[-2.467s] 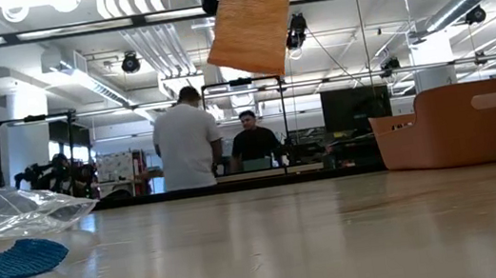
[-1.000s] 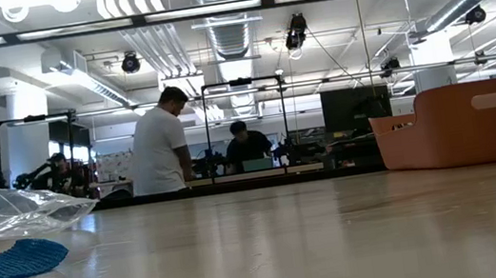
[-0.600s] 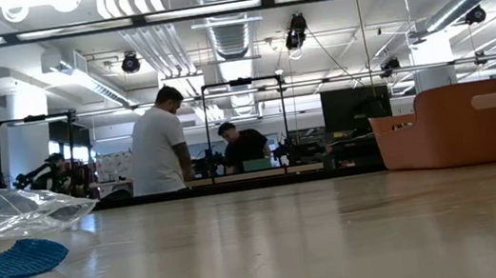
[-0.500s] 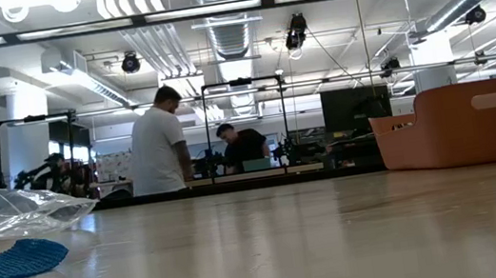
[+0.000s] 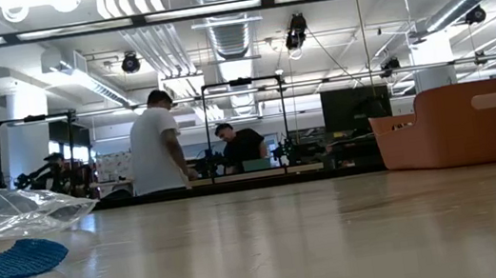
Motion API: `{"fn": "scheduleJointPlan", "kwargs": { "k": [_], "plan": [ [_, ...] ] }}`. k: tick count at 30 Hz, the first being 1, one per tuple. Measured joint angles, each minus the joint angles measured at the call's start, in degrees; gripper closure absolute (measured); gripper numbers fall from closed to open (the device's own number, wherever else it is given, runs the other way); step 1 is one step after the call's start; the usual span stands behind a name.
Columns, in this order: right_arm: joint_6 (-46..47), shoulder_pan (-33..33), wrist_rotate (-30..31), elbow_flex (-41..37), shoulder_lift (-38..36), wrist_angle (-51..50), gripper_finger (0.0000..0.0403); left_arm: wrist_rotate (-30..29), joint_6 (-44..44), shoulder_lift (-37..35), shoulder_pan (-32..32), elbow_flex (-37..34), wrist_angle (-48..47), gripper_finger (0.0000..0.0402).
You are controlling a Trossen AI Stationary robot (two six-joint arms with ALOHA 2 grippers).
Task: Roll bandage
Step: Roll the orange bandage
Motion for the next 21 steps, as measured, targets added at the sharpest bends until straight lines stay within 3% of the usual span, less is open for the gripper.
{"fn": "scheduleJointPlan", "kwargs": {
  "k": [10,14,17,21],
  "plan": [
    [8.03,-0.02,0.0,0.89,-1.51,5.13,0.0394,0.76,0.41,0.01,-0.23,-0.14,-7.95,0.0401],
    [6.43,-0.02,-0.05,1.03,-1.89,6.26,0.0394,0.42,0.88,0.03,-0.2,-0.16,-11.39,0.0397],
    [3.0,0.11,-0.15,1.01,-1.95,6.55,0.0394,-3.53,1.66,0.03,-0.2,-0.16,-13.93,0.038],
    [2.39,0.13,-0.15,0.98,-1.88,7.11,0.0394,-13.47,3.79,-0.15,-0.2,-0.21,-18.57,0.0338]
  ]
}}
